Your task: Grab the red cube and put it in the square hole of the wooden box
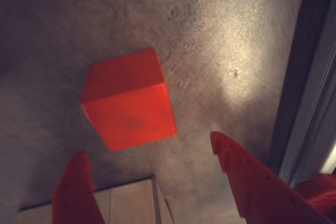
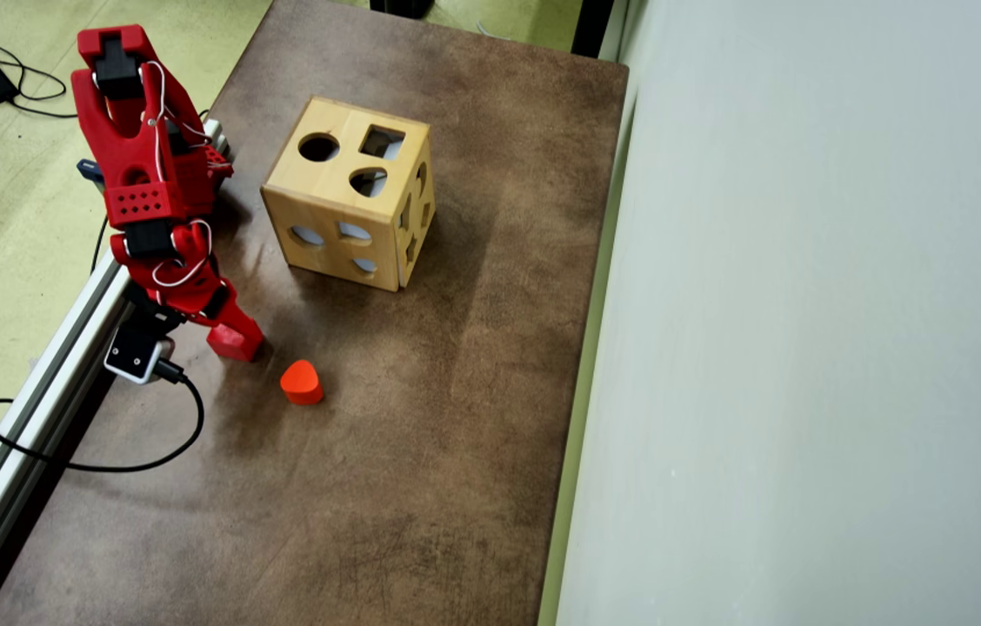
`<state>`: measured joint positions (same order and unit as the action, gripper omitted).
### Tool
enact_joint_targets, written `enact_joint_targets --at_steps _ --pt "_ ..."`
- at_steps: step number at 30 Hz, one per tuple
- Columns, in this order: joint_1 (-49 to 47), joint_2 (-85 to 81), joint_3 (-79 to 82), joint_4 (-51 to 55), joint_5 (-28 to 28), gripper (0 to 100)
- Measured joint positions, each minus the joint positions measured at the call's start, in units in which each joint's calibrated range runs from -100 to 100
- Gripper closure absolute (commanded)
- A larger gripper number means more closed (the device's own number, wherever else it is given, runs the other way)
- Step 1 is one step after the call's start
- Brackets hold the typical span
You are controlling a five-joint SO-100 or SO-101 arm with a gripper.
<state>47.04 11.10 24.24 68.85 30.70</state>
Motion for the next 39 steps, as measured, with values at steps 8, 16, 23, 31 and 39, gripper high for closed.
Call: enact_joint_targets --at_steps 8,16,23,31,39 --pt "-0.07 3.14 -6.14 4.20 -1.56 64" --pt "-0.36 8.05 -6.32 3.95 -1.47 65" --pt "-0.43 12.12 -7.40 3.95 -1.61 65" --pt "-0.36 18.98 -15.26 3.95 -1.95 65" --pt "-0.36 21.69 -19.23 3.95 -2.00 65"
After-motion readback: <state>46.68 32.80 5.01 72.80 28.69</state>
